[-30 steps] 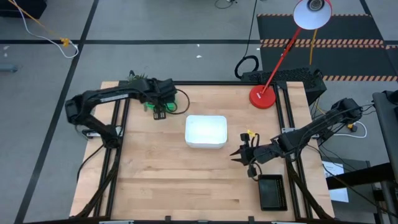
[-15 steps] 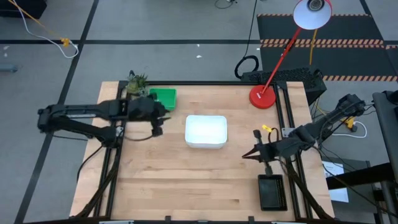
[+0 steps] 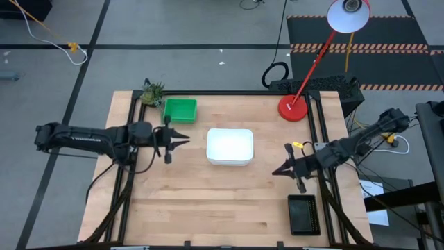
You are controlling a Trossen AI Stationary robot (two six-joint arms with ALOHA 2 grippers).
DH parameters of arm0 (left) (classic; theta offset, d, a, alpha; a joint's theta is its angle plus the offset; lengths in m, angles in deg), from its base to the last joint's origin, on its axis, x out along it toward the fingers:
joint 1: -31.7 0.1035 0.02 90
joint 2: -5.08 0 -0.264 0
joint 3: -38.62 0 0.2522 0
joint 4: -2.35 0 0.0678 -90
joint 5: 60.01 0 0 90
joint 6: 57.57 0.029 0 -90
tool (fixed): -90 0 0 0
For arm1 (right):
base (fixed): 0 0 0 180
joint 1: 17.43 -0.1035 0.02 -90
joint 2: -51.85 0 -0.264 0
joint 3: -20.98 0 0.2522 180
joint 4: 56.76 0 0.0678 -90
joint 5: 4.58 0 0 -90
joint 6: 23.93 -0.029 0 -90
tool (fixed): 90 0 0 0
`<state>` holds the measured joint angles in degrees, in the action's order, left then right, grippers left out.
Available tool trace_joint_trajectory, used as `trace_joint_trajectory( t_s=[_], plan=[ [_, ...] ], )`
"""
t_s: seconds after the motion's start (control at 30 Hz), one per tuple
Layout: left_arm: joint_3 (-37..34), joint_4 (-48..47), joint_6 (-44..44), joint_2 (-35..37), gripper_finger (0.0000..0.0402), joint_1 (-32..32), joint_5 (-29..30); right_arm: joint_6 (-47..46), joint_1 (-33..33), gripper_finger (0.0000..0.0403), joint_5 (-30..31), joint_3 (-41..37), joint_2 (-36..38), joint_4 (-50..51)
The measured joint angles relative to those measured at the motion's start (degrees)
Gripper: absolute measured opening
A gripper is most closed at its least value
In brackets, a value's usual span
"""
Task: Stack baskets by color
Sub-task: Return to Home Position
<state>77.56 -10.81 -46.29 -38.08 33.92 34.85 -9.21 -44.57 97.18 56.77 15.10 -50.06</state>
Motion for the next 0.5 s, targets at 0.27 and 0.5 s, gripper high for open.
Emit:
trace_joint_trajectory(
  t_s=[0.27,0.5],
  plan=[
    [-8.93,11.71,4.01,4.31,0.0029,3.87,-5.55,-0.40,7.29,0.0000,-6.06,-10.77,9.98,-6.43],
    [-14.48,18.47,3.01,7.33,0.0005,8.34,-12.65,-1.19,11.53,0.0000,-12.02,-15.43,17.33,-6.40]
  ],
)
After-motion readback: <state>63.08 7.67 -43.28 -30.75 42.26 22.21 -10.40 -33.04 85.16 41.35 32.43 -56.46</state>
